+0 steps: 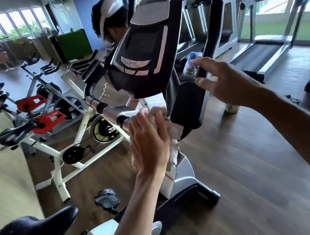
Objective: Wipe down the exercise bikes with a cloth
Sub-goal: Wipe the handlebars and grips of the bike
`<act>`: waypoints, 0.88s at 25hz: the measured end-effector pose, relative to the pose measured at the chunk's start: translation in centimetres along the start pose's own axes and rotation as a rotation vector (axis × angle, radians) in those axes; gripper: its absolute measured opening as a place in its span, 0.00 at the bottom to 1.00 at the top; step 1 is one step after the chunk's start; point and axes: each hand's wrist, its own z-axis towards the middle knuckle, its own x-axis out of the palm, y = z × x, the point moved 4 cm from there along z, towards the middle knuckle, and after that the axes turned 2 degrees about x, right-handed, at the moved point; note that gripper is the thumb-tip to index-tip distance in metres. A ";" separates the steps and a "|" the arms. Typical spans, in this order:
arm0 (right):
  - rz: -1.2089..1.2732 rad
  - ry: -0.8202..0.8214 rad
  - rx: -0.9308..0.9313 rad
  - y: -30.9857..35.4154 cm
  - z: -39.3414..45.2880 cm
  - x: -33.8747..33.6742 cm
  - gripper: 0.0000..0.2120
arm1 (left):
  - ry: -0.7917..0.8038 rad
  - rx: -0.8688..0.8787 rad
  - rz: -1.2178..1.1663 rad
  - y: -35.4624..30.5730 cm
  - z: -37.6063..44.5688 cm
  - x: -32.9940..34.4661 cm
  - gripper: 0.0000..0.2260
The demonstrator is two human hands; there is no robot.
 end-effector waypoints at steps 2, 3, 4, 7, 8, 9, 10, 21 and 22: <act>-0.057 -0.002 0.000 2.0 0.6 2.4 0.22 | 0.241 -0.136 0.081 0.8 1.4 0.4 0.28; -0.140 -0.025 0.007 2.5 1.0 3.6 0.22 | 0.376 -0.150 0.079 0.2 1.6 0.5 0.29; -0.275 -0.063 0.010 2.6 1.3 4.8 0.23 | 0.486 -0.122 0.016 -0.6 1.6 0.8 0.28; -0.589 -0.128 0.067 2.0 1.4 6.9 0.25 | 0.588 0.007 -0.242 0.0 0.7 0.7 0.28; -0.618 -0.146 0.079 1.9 1.4 7.0 0.23 | 0.536 0.132 -0.215 1.0 0.5 0.4 0.30; -0.631 -0.165 0.090 2.0 1.3 7.0 0.22 | 0.488 0.257 -0.154 2.0 0.2 0.5 0.32; -0.639 -0.186 0.101 2.1 1.3 7.0 0.21 | 0.471 0.350 -0.078 2.6 0.0 0.8 0.34; -0.699 -0.236 0.150 2.4 1.2 7.4 0.22 | 0.105 0.992 -0.040 5.1 0.9 3.4 0.27; -0.697 -0.247 0.151 2.4 1.2 7.4 0.21 | 0.102 0.983 -0.037 5.2 0.9 3.4 0.27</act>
